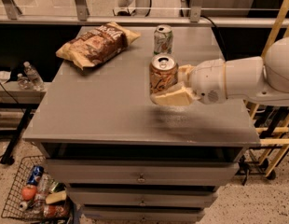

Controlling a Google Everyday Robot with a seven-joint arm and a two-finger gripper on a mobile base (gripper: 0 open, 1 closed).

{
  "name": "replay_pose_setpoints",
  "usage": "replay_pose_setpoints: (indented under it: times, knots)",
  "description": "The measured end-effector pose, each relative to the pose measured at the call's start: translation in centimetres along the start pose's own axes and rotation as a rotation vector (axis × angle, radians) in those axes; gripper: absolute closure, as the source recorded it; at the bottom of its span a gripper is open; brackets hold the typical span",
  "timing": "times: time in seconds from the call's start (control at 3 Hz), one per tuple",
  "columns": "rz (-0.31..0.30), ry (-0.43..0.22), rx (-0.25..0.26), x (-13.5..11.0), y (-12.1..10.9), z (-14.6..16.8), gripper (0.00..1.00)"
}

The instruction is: Move orange can near 7up can

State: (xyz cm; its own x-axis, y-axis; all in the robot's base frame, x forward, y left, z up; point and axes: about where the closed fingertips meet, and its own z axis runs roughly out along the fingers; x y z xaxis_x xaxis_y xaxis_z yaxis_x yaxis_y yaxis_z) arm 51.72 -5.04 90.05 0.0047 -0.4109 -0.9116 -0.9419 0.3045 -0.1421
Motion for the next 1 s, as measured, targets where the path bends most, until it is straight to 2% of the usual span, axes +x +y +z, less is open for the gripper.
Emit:
replay_pose_setpoints:
  times: [0.33,0.67,1.0]
  knots:
    - [0.0,0.0,0.0,0.0,0.0,0.0,1.0]
    - [0.011,0.005,0.063,0.0,-1.8,-0.2,1.0]
    - [0.068,0.006,0.212,0.3,-7.0,-2.1,1.0]
